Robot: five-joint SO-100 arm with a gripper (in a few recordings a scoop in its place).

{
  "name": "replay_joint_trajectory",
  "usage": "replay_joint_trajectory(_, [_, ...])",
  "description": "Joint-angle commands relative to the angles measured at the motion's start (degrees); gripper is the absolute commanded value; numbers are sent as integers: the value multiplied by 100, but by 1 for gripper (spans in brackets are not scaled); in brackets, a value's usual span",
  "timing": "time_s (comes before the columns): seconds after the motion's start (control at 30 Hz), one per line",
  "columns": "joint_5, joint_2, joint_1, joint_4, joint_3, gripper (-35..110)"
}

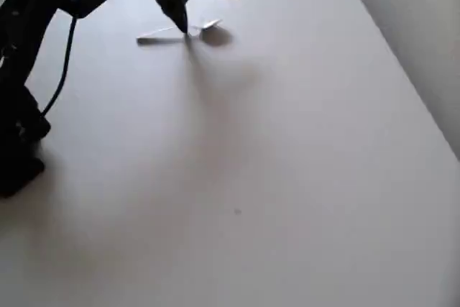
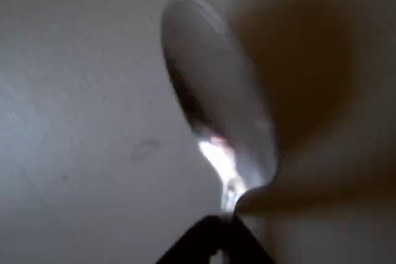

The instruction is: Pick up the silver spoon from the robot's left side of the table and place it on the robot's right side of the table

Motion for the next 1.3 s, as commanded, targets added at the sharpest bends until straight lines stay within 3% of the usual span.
replay_joint_trajectory(0.0, [114, -123, 35, 562, -1371, -2])
replay_joint_trajectory(0.1, [431, -650, 88, 1134, -3023, -2])
replay_joint_trajectory(0.5, [624, -457, 404, 1099, -3023, -2])
replay_joint_trajectory(0.73, [615, -615, 1134, 1151, -3023, -2])
replay_joint_trajectory(1.27, [-1503, -413, 3771, 1178, -2777, -2])
